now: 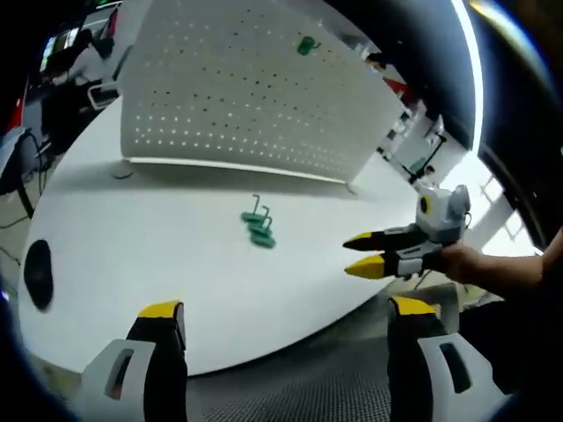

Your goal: Insert the hook assembly into the mounting plate slot until the hook locks in place.

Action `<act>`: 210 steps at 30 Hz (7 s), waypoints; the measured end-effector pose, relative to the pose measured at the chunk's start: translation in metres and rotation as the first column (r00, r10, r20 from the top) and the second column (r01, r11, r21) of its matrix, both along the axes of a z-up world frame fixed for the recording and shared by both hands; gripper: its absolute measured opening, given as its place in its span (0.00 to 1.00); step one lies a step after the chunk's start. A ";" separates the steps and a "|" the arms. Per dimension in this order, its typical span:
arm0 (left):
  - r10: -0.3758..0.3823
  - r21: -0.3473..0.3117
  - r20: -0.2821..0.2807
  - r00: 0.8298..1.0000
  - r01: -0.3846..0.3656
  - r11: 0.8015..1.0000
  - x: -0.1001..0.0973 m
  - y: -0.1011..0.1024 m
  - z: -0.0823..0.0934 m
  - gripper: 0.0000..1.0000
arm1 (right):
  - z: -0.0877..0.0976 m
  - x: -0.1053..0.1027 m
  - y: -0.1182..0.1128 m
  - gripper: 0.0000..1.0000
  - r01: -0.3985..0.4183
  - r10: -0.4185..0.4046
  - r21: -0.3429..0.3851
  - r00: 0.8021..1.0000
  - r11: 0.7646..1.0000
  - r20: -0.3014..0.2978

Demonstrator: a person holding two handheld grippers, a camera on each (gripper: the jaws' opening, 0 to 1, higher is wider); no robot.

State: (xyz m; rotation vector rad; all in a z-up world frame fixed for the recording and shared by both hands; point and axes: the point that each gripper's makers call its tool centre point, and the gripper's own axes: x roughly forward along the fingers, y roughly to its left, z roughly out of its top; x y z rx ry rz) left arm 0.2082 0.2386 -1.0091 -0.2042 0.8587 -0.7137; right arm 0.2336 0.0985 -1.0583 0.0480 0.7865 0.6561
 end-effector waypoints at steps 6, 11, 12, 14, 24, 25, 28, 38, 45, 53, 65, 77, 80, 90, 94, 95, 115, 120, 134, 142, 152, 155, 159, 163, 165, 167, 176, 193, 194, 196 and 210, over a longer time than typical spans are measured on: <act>-0.023 0.018 -0.022 1.000 0.023 1.000 0.001 -0.002 -0.008 0.96 | -0.014 0.023 0.015 0.31 -0.080 0.079 -0.025 0.997 0.997 -0.017; -0.032 0.019 -0.031 0.999 0.033 0.999 0.004 -0.004 -0.009 0.96 | -0.019 0.048 0.026 0.28 -0.111 0.111 -0.010 0.994 0.994 -0.026; -0.037 0.016 -0.033 0.999 0.037 0.999 0.004 -0.007 -0.008 0.96 | -0.020 0.054 0.028 0.27 -0.113 0.113 -0.008 0.993 0.994 -0.027; -0.039 0.014 -0.040 0.998 0.039 0.999 0.004 -0.009 -0.009 0.96 | -0.027 0.063 0.026 0.26 -0.099 0.096 -0.055 0.994 0.994 -0.045; -0.059 0.000 -0.053 0.997 0.059 0.998 0.003 -0.018 -0.010 0.94 | -0.048 0.098 0.040 0.16 -0.129 0.128 -0.103 0.992 0.986 -0.012; -0.053 0.000 -0.053 0.997 0.053 0.999 0.004 -0.016 -0.010 0.95 | -0.053 0.099 0.041 0.15 -0.132 0.130 -0.105 0.991 0.986 -0.025; -0.047 -0.001 -0.058 0.997 0.047 0.999 0.006 -0.014 -0.010 0.94 | -0.058 0.101 0.042 0.14 -0.132 0.127 -0.096 0.991 0.987 -0.051; -0.022 0.001 -0.055 0.998 0.022 1.000 0.007 -0.007 -0.010 0.93 | -0.059 0.109 0.055 0.01 -0.178 0.173 -0.082 0.982 0.981 -0.069; -0.012 0.005 -0.064 0.998 0.012 1.000 0.006 -0.003 -0.012 0.92 | -0.058 0.109 0.053 0.00 -0.162 0.157 -0.079 0.985 0.984 -0.067; -0.008 0.004 -0.040 0.999 0.008 1.000 0.013 -0.004 -0.006 0.92 | -0.044 0.107 0.045 0.00 -0.079 0.077 -0.040 0.996 0.996 -0.041; -0.014 0.008 -0.013 1.000 0.014 1.000 0.019 -0.006 0.001 0.90 | -0.010 0.104 0.041 0.00 0.027 -0.027 0.056 1.000 0.998 0.003; -0.022 0.035 0.032 0.999 0.021 0.999 0.051 -0.024 0.006 0.89 | 0.067 0.111 0.031 0.00 0.247 -0.273 0.339 0.962 0.908 0.030; -0.025 0.046 0.047 0.999 0.023 0.999 0.060 -0.031 0.008 0.88 | 0.083 0.107 0.027 0.00 0.269 -0.303 0.375 0.952 0.887 0.035; 0.018 -0.036 0.071 0.997 -0.015 0.999 0.084 -0.064 0.026 0.76 | 0.124 0.087 0.027 0.00 0.343 -0.406 0.518 0.914 0.783 0.008; 0.055 -0.063 0.078 0.995 -0.050 0.997 0.089 -0.071 0.032 0.65 | 0.133 0.080 0.032 0.00 0.376 -0.447 0.564 0.894 0.735 -0.014; 0.068 -0.056 0.089 0.994 -0.063 0.996 0.091 -0.071 0.034 0.62 | 0.134 0.080 0.033 0.00 0.381 -0.453 0.572 0.891 0.726 -0.018; 0.162 -0.302 0.033 0.986 -0.145 0.942 0.094 -0.083 0.061 0.15 | 0.150 0.073 0.052 0.00 0.393 -0.499 0.628 0.866 0.671 -0.009; 0.138 -0.275 0.028 0.990 -0.125 0.953 0.090 -0.086 0.059 0.06 | 0.147 0.070 0.056 0.00 0.389 -0.494 0.615 0.869 0.686 0.001; 0.154 -0.258 0.049 0.987 -0.136 0.956 0.095 -0.076 0.066 0.01 | 0.152 0.064 0.065 0.00 0.350 -0.469 0.586 0.881 0.731 0.059; 0.100 -0.258 0.035 0.994 -0.088 0.962 0.089 -0.079 0.067 0.01 | 0.154 0.064 0.067 0.01 0.286 -0.404 0.516 0.905 0.808 0.131; 0.039 -0.193 0.035 0.999 -0.032 0.981 0.075 -0.073 0.054 0.01 | 0.163 0.053 0.065 0.07 0.077 -0.174 0.337 0.947 0.938 0.268; 0.034 -0.166 0.058 0.998 -0.024 0.986 0.074 -0.067 0.054 0.01 | 0.167 0.050 0.061 0.09 0.016 -0.098 0.263 0.949 0.965 0.301; 0.025 -0.138 0.090 0.996 -0.013 0.990 0.077 -0.063 0.058 0.01 | 0.171 0.050 0.056 0.09 -0.018 -0.060 0.243 0.949 0.970 0.308; 0.005 -0.098 0.137 0.991 0.008 0.995 0.080 -0.061 0.062 0.01 | 0.169 0.051 0.052 0.09 -0.016 -0.064 0.267 0.955 0.963 0.289; -0.004 -0.085 0.145 0.989 0.016 0.996 0.079 -0.062 0.063 0.01 | 0.168 0.050 0.053 0.09 -0.024 -0.055 0.262 0.956 0.965 0.289; -0.011 -0.083 0.151 0.988 0.024 0.996 0.079 -0.064 0.064 0.01 | 0.166 0.049 0.057 0.09 -0.022 -0.059 0.297 0.963 0.955 0.263; -0.025 -0.072 0.170 0.985 0.038 0.997 0.080 -0.072 0.067 0.01 | 0.159 0.040 0.077 0.09 -0.060 -0.019 0.331 0.973 0.942 0.231; -0.074 -0.007 0.228 0.971 0.077 0.997 0.076 -0.072 0.070 0.01 | 0.152 0.045 0.078 0.04 0.023 -0.096 0.424 0.984 0.905 0.151; -0.073 -0.003 0.228 0.971 0.075 0.997 0.075 -0.071 0.069 0.01 | 0.152 0.045 0.079 0.03 0.024 -0.097 0.423 0.984 0.906 0.151; -0.078 0.011 0.231 0.970 0.077 0.997 0.074 -0.069 0.068 0.01 | 0.150 0.045 0.081 0.02 0.019 -0.091 0.409 0.983 0.912 0.158; -0.172 0.116 0.398 0.901 0.136 0.984 0.079 -0.062 0.077 0.03 | 0.155 0.049 0.083 0.00 0.036 -0.114 0.426 0.981 0.904 0.159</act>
